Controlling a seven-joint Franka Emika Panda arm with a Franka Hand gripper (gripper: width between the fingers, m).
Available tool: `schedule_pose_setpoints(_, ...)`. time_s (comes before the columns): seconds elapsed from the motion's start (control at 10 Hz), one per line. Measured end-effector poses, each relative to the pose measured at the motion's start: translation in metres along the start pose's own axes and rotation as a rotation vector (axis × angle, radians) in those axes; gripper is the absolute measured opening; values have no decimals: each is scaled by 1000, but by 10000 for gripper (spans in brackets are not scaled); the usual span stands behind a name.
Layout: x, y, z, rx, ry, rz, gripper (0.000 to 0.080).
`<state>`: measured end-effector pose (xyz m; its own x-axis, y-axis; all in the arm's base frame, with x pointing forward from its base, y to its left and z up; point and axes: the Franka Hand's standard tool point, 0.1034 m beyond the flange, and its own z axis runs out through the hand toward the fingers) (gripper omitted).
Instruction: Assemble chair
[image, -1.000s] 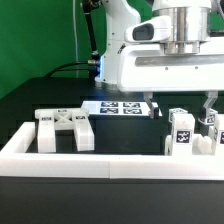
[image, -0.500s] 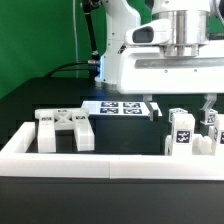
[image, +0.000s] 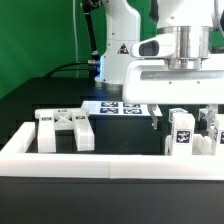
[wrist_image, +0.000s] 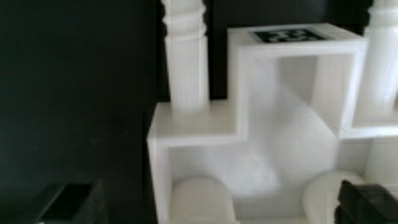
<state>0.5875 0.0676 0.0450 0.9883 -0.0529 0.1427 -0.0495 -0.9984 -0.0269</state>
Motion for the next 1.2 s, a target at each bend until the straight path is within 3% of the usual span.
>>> schedule_pose_setpoints(1.0,-16,8,28,-21,-38,1,649)
schedule_pose_setpoints(1.2,-17,7,28,-21,-39,4,399)
